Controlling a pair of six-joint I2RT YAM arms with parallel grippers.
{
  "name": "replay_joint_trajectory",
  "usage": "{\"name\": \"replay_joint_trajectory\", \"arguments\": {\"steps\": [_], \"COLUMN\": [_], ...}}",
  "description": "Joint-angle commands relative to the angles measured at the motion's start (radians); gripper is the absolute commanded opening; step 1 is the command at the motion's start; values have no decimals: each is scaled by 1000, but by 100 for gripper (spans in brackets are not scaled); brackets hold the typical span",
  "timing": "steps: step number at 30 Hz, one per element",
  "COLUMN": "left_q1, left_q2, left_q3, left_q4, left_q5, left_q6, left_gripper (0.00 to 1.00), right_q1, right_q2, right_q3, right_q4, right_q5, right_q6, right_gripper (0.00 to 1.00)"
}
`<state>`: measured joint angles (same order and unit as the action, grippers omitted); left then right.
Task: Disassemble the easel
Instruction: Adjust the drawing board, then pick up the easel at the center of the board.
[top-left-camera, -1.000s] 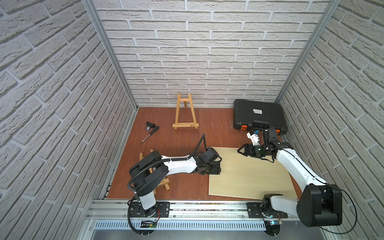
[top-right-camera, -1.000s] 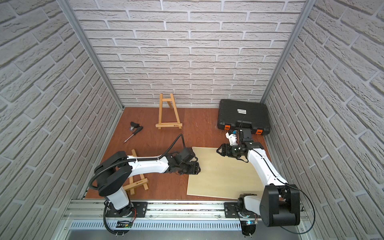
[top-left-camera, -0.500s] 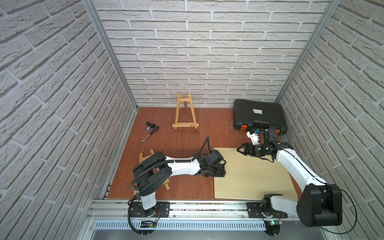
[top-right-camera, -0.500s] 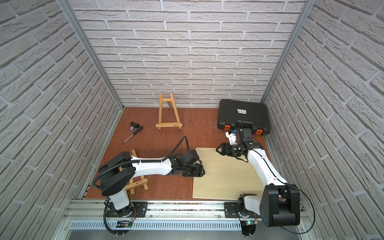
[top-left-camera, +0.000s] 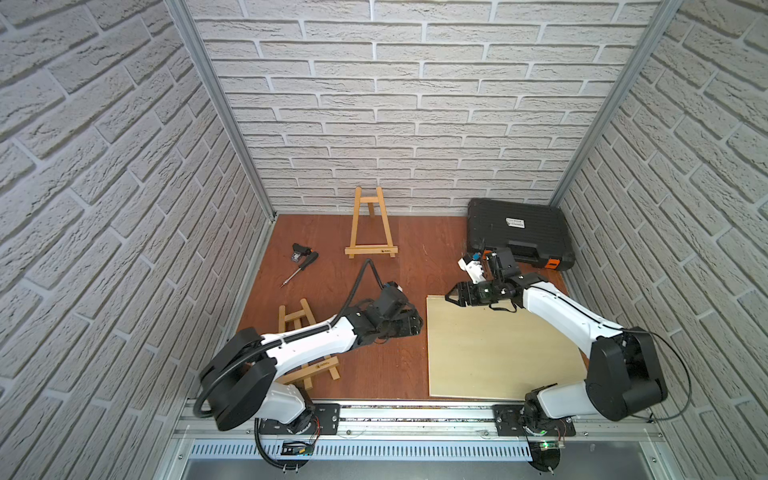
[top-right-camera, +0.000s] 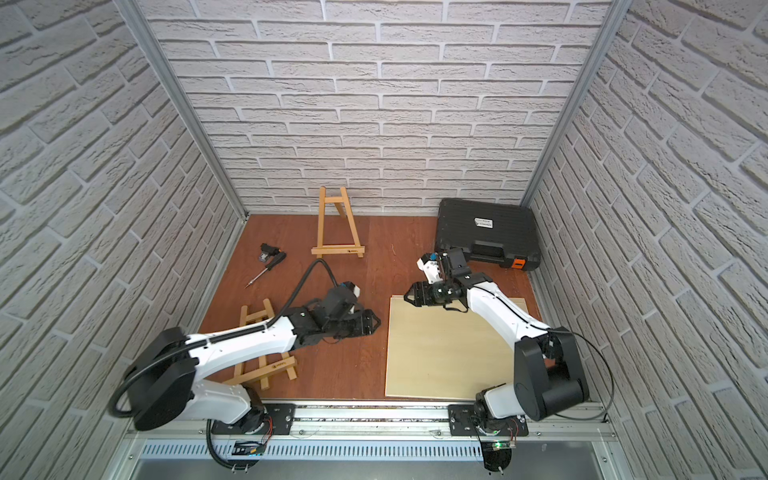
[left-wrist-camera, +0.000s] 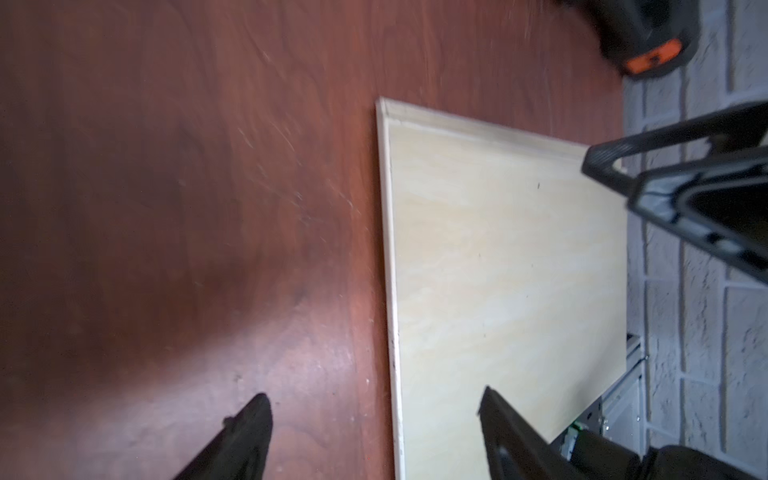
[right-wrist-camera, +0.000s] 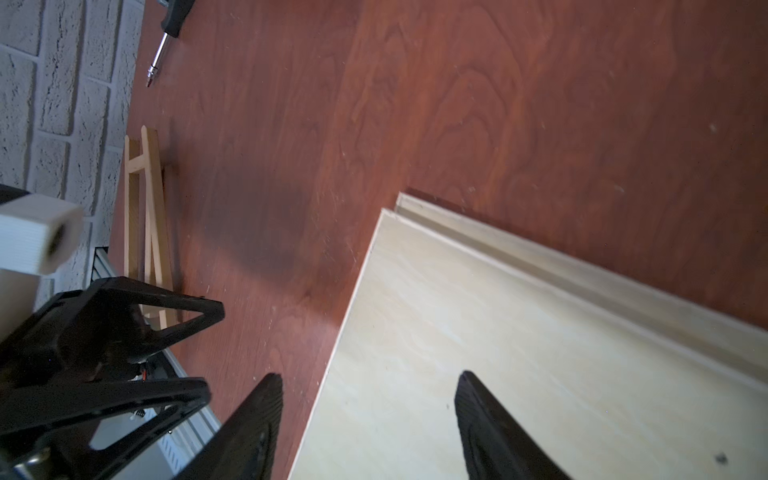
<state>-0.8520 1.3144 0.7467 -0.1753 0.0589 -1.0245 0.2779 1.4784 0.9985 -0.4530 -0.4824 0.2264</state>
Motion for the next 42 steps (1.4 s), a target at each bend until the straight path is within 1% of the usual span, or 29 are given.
{"name": "replay_joint_trajectory", "arguments": {"steps": [1,6,10,14,15,19,29,31,34,38,42], "left_q1": [87,229,302,342,349,376,429,433,437,444,449], "left_q2": [-115,-281,-343,-366,-372,-379,-350,-348,-348,-360,-386], "left_q3": [-62,-115,-144,-169,-178,-203,-220,-228,-238,-253,-264], "left_q4": [-89,-156,-168,-165,-158,-128,-85,-75,-69,-70,-80], "left_q5": [-45,-44,-12,7,13,31,78,84,90,89,85], "left_q6": [75,144,172,184,182,183,208,207,204,201,197], "left_gripper": [80,82,83,83,83,83,84,84,83,83,83], "right_q1": [78,149,168,172,176,194,242,245,247,254,259], "right_q2": [72,252,386,492,543,653,868,903,958,1025,1038], "right_q3": [117,296,410,502,535,657,912,957,1030,1131,1143], "right_q4": [143,248,356,476,485,507,520,512,503,465,463], "right_q5": [74,138,146,139,148,172,368,405,419,435,491], "right_q6": [6,6,30,76,77,67,39,43,50,42,34], "right_gripper": [68,69,72,77,78,79,80,79,77,69,62]}}
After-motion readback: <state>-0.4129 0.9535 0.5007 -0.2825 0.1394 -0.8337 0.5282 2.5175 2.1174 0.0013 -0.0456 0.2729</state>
